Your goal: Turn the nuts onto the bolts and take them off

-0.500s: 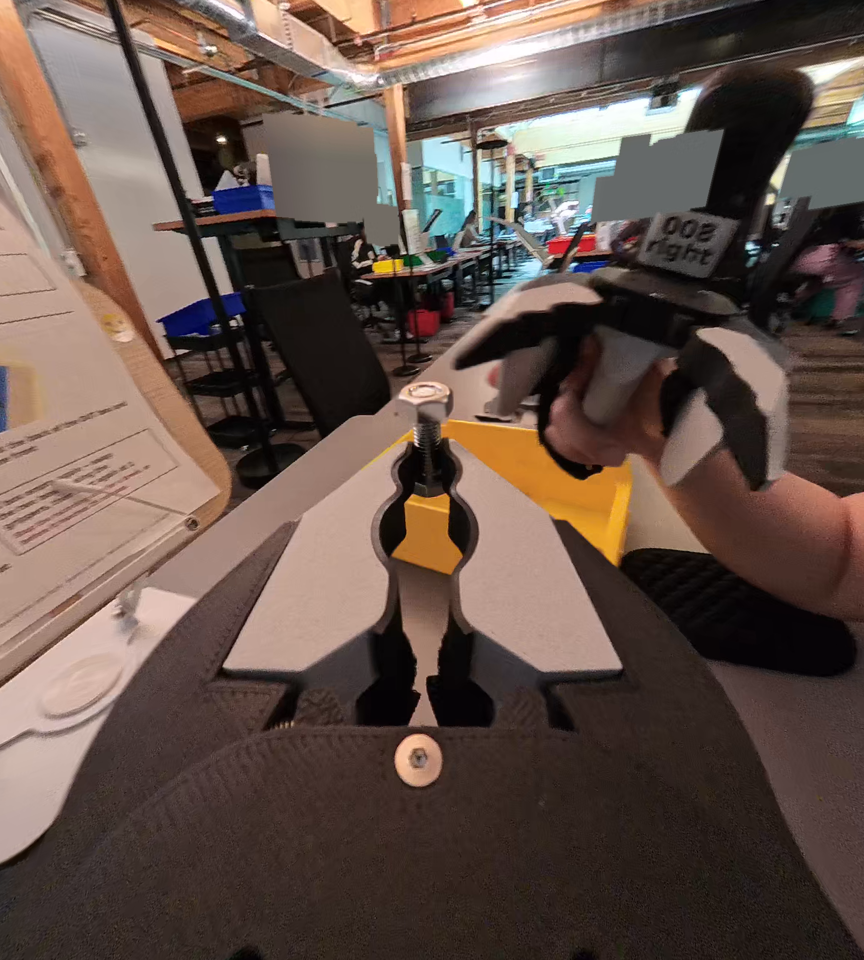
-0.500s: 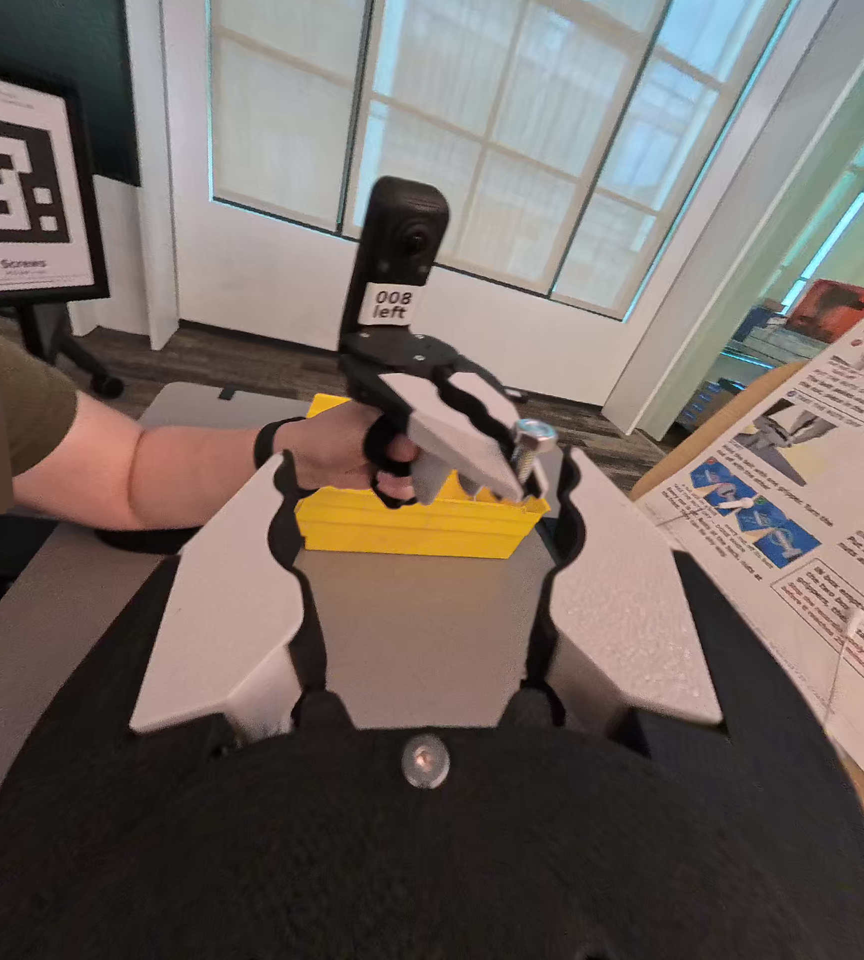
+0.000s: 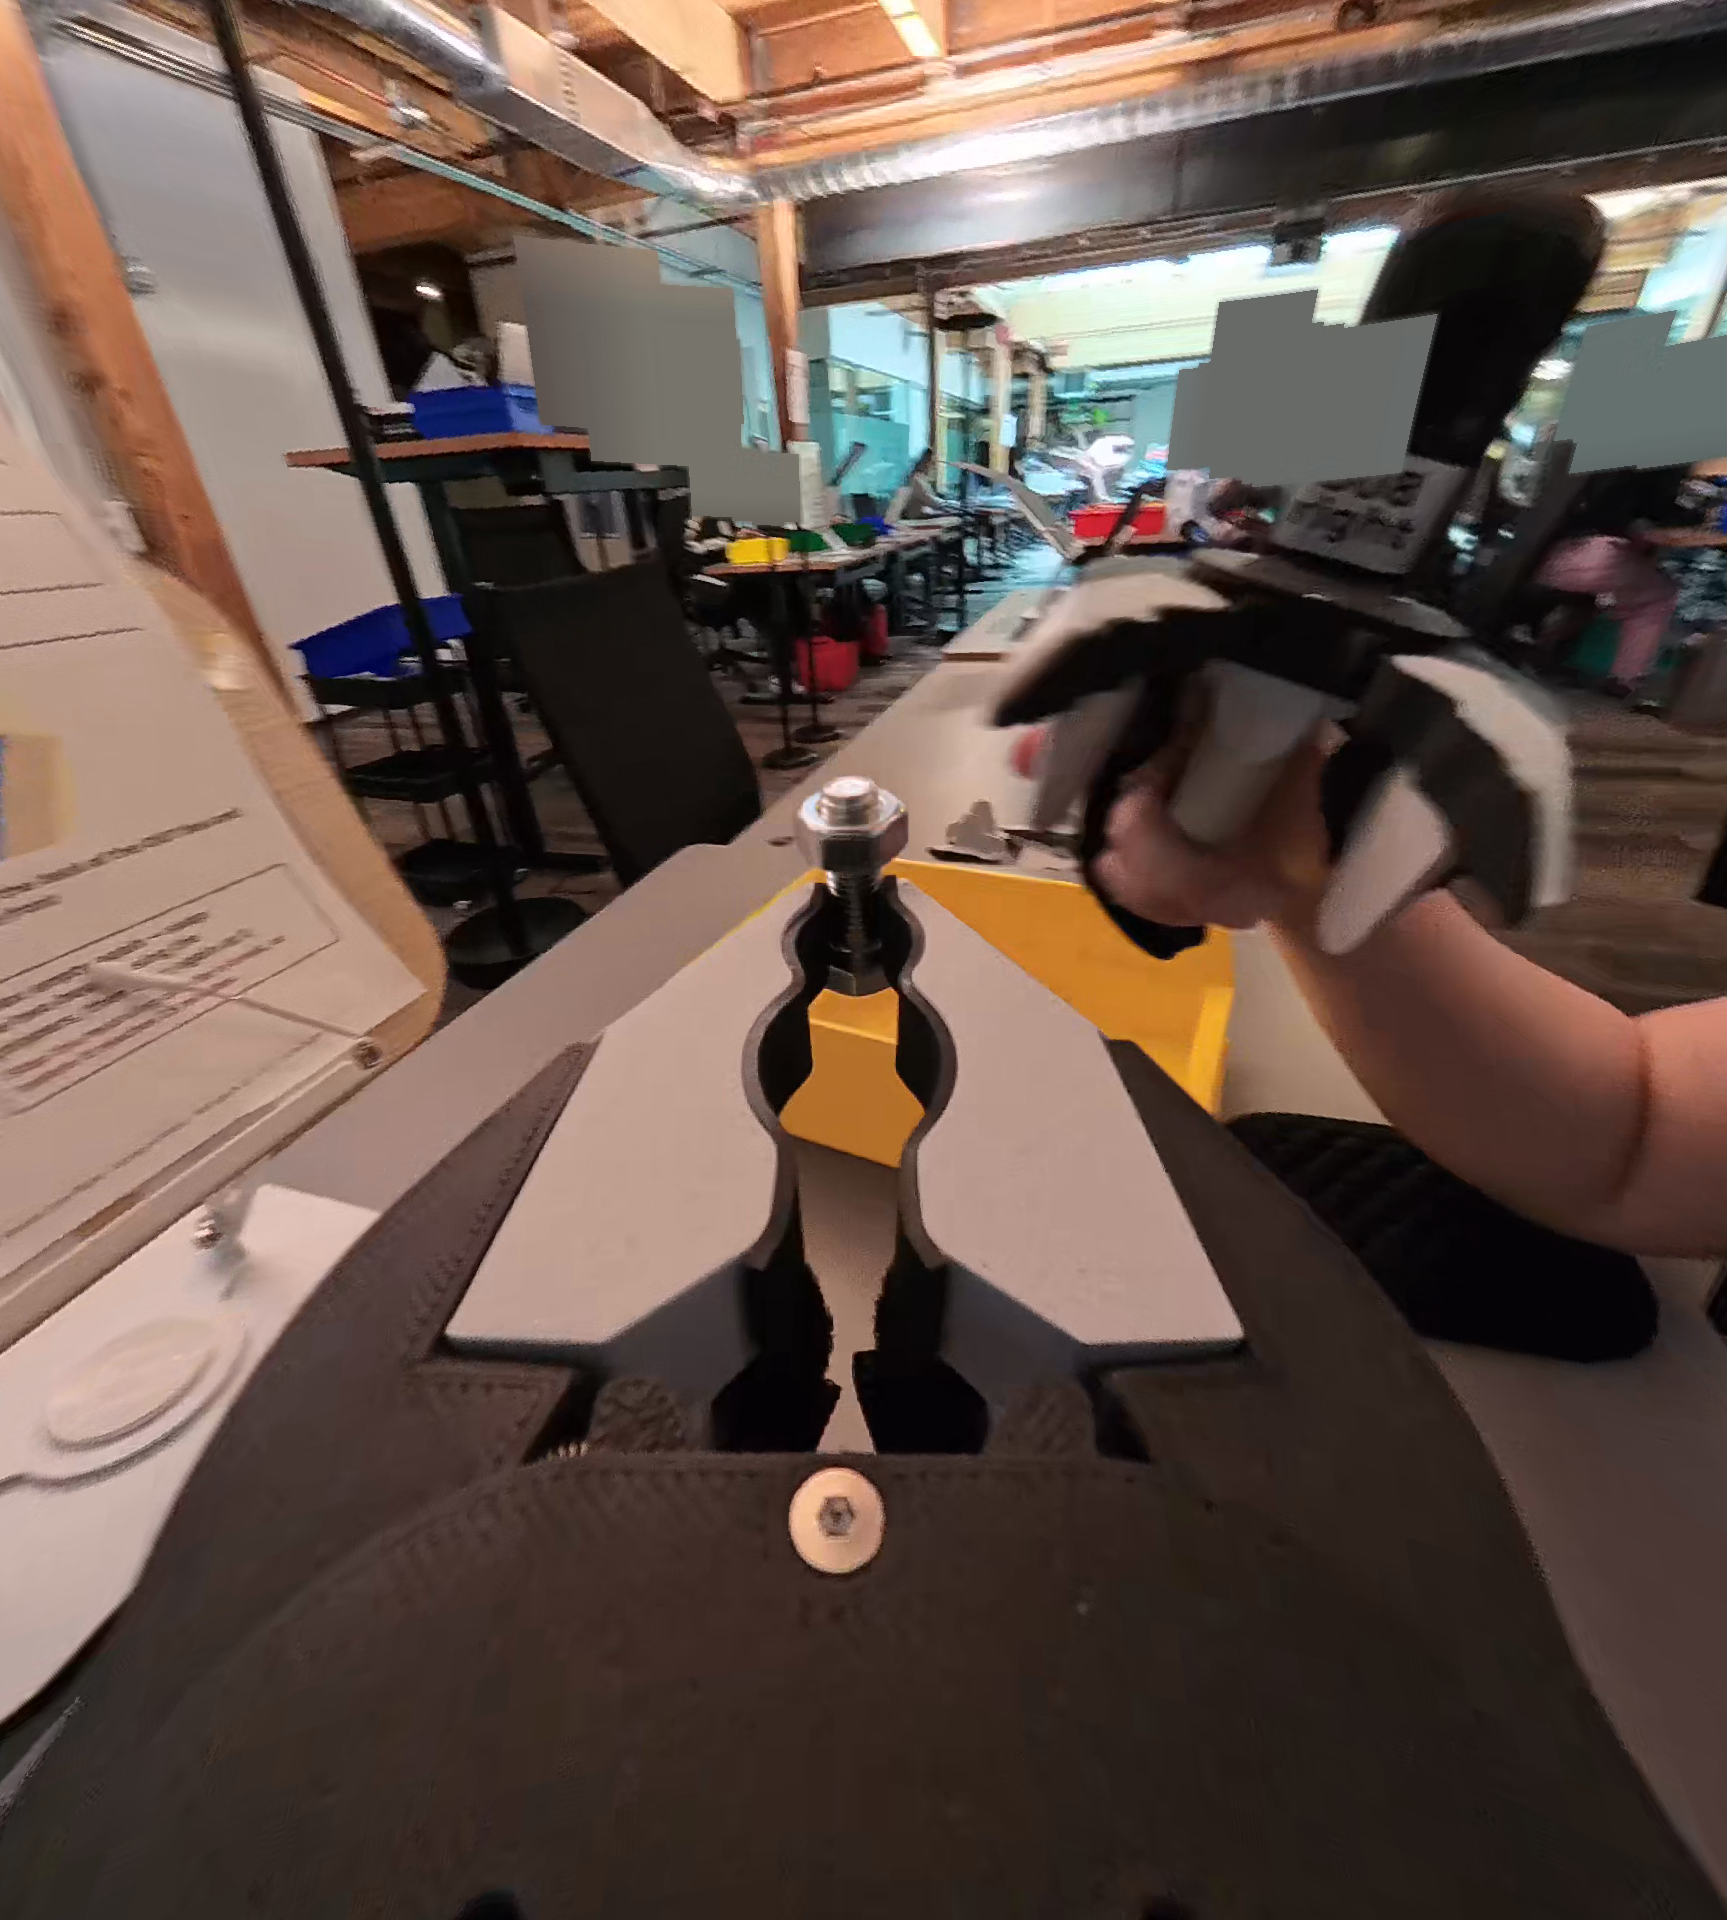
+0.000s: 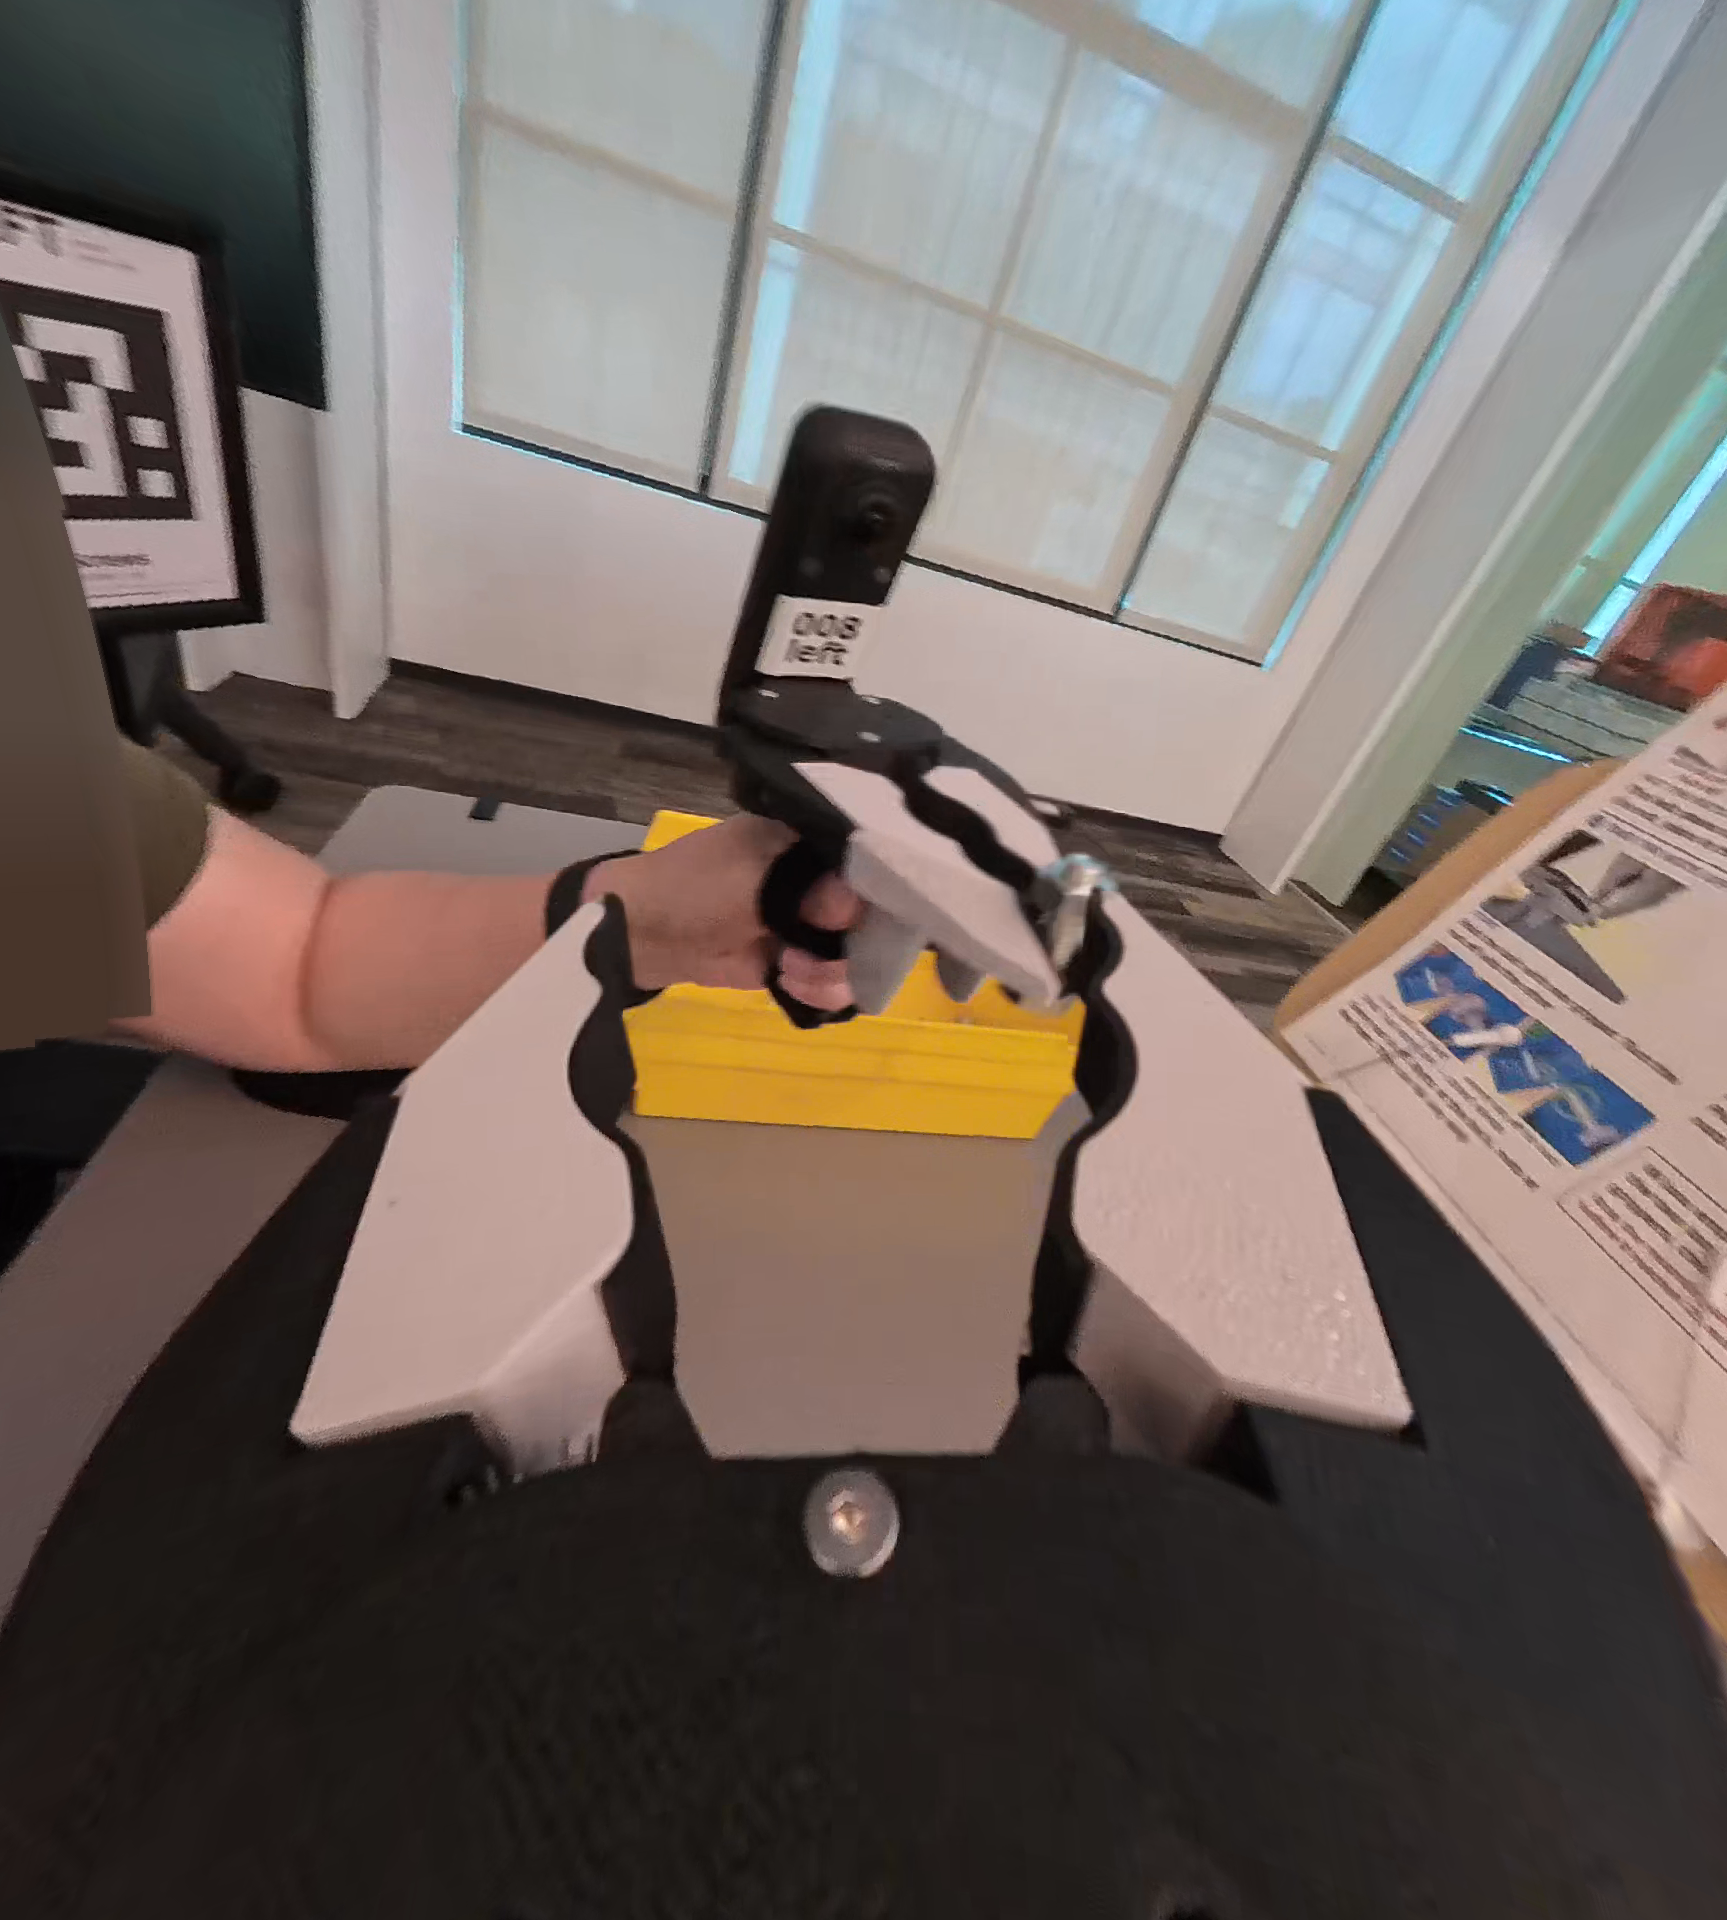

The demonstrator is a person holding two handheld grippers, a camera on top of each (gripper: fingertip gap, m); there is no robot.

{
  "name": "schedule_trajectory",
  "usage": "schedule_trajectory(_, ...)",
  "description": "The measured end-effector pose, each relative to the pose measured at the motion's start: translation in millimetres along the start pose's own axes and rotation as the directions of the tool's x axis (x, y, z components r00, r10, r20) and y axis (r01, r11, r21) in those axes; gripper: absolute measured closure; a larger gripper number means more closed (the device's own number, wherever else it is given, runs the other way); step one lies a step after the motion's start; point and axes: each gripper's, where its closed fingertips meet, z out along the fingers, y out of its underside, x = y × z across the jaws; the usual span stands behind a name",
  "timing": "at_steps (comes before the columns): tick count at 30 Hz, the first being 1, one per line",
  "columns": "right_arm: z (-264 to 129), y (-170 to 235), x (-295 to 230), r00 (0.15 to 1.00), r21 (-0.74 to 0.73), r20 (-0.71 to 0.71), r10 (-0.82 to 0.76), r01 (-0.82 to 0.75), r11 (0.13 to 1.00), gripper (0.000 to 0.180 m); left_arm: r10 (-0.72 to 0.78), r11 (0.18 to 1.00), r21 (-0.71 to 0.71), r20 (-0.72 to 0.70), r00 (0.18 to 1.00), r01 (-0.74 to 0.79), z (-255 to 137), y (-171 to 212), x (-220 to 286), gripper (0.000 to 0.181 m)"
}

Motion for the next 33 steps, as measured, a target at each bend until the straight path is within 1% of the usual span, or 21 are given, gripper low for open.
schedule_trajectory(1,3.3,4.2,4.5,1.0,-0.007,-0.022,0.007,-0.007,1.0,0.091,0.005,1.0,-0.015,-0.037,0.999,-0.005,4.9,3.0,9.0,0.174)
schedule_trajectory(2,7.1,8.4,7.1,0.999,-0.012,-0.032,0.021,-0.021,1.0,0.088,0.017,0.999,-0.029,-0.069,0.997,-0.019,9.6,6.3,17.5,0.174)
schedule_trajectory(4,14.1,14.8,2.2,0.999,-0.023,0.002,0.045,-0.045,0.999,0.086,0.045,0.997,-0.056,-0.096,0.994,-0.051,16.5,12.3,28.1,0.173)
schedule_trajectory(7,13.2,18.4,-3.4,1.0,-0.073,0.017,0.023,-0.022,0.997,0.078,0.055,0.996,-0.067,-0.032,0.998,-0.057,16.2,13.5,17.9,0.174)
schedule_trajectory(8,9.4,19.5,-4.1,0.999,-0.097,0.021,0.026,-0.024,0.995,0.078,0.043,0.996,-0.07,-0.037,0.998,-0.046,14.6,13.6,16.4,0.174)
schedule_trajectory(9,4.6,20.3,-2.9,0.999,-0.119,0.018,0.041,-0.039,0.992,0.082,0.023,0.997,-0.078,-0.04,0.999,-0.026,13.9,14.2,15.0,0.174)
schedule_trajectory(10,-0.7,18.6,-4.1,0.998,-0.122,0.036,0.06,-0.055,0.991,0.101,0.008,0.997,-0.073,-0.017,1.0,-0.009,13.5,13.8,10.8,0.174)
schedule_trajectory(11,-4.3,15.7,-1.6,0.995,-0.113,0.033,0.089,-0.085,0.99,0.109,0.001,0.999,-0.048,0.003,1.0,-0.001,12.6,11.1,7.3,0.174)
schedule_trajectory(14,-7.0,8.9,14.8,0.996,-0.044,-0.043,0.081,-0.083,0.996,0.098,-0.058,0.998,0.003,-0.114,0.992,0.059,10.8,2.5,21.5,0.173)
schedule_trajectory(15,-5.1,8.9,15.5,0.996,-0.032,-0.047,0.071,-0.073,0.997,0.093,-0.073,0.997,0.002,-0.121,0.99,0.073,11.2,2.3,22.4,0.173)
schedule_trajectory(18,5.2,13.4,5.5,0.997,-0.048,-0.002,0.078,-0.078,0.996,0.091,-0.059,0.998,-0.005,-0.128,0.99,0.058,13.4,4.5,25.5,0.173)
schedule_trajectory(20,8.6,16.4,0.4,0.998,-0.073,0.008,0.058,-0.057,0.996,0.08,-0.041,0.999,-0.004,-0.093,0.995,0.041,12.9,5.1,20.1,0.173)
schedule_trajectory(21,6.2,16.4,-3.7,0.999,-0.087,0.029,0.042,-0.04,0.995,0.09,-0.035,0.999,-0.001,-0.053,0.998,0.035,11.0,4.7,12.7,0.173)
schedule_trajectory(22,1.5,15.1,-18.4,0.992,-0.1,0.12,0.048,-0.036,0.994,0.119,-0.037,0.999,0.007,0.002,0.999,0.037,7.7,3.6,2.1,0.173)
schedule_trajectory(23,-1.7,9.1,-22.5,0.986,-0.086,0.145,0.081,-0.069,0.994,0.118,-0.045,0.999,0.021,0.031,0.998,0.045,3.3,1.5,-5.9,0.173)
schedule_trajectory(24,-3.6,2.8,-16.1,0.989,-0.062,0.111,0.102,-0.096,0.993,0.117,-0.06,0.998,0.034,0.016,0.998,0.06,0.0,-0.9,-7.3,0.174)
schedule_trajectory(26,-5.6,-4.7,5.5,0.992,0.004,-0.004,0.125,-0.125,0.992,0.102,-0.09,0.994,0.052,-0.089,0.992,0.095,-2.1,-7.1,5.7,0.174)
schedule_trajectory(28,-2.9,1.4,15.2,0.988,0.003,-0.042,0.147,-0.147,0.989,0.091,-0.078,0.994,0.061,-0.125,0.989,0.086,1.2,-9.7,17.1,0.174)
schedule_trajectory(30,3.3,7.0,14.4,0.984,-0.006,-0.027,0.176,-0.176,0.984,0.089,-0.033,0.999,0.024,-0.143,0.989,0.037,8.0,-3.5,27.9,0.173)
schedule_trajectory(32,10.2,9.1,5.5,0.981,-0.018,0.014,0.192,-0.192,0.981,0.089,-0.001,1.0,0.003,-0.107,0.994,0.002,12.2,1.2,27.2,0.173)
schedule_trajectory(33,12.3,11.4,0.4,0.981,-0.044,0.03,0.191,-0.189,0.981,0.083,0.008,1.0,0.004,-0.084,0.996,-0.007,12.0,1.5,23.5,0.174)
